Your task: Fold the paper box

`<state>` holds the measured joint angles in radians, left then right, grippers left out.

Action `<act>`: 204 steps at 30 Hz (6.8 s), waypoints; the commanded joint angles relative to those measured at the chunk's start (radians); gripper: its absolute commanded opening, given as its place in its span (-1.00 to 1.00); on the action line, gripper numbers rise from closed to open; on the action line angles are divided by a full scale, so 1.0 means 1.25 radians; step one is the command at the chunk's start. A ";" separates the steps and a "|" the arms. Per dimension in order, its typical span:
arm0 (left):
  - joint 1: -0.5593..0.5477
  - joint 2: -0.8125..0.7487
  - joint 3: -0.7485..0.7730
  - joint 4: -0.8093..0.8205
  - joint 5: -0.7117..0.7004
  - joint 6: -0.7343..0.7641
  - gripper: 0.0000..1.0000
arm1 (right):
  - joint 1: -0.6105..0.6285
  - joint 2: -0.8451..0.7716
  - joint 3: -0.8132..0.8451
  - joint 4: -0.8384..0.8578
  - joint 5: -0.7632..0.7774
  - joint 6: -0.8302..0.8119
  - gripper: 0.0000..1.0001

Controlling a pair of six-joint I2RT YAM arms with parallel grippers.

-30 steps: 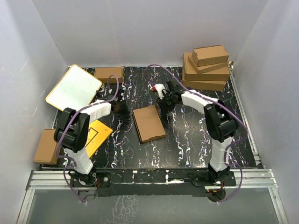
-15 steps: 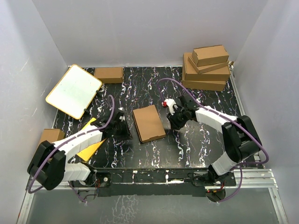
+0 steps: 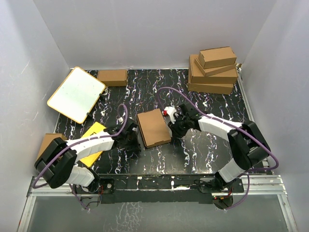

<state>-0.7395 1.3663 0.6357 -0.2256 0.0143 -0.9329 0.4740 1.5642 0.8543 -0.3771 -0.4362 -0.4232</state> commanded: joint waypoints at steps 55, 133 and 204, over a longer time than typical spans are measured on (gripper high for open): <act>0.186 0.375 0.367 0.172 0.183 0.180 -0.85 | 0.046 0.292 0.408 -0.013 0.004 0.067 -0.44; 0.170 0.285 -0.143 0.924 0.311 -0.196 0.35 | -0.275 0.404 0.122 0.261 -0.522 0.478 -0.67; 0.349 -0.242 0.267 0.154 0.279 0.337 0.95 | -0.470 -0.159 0.359 -0.270 -0.250 -0.171 0.68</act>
<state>-0.4038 1.1721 0.9646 -0.1669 0.1257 -0.3344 -0.1112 1.5452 1.1671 -0.7017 -0.8738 -0.5163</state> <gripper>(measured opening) 0.971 0.735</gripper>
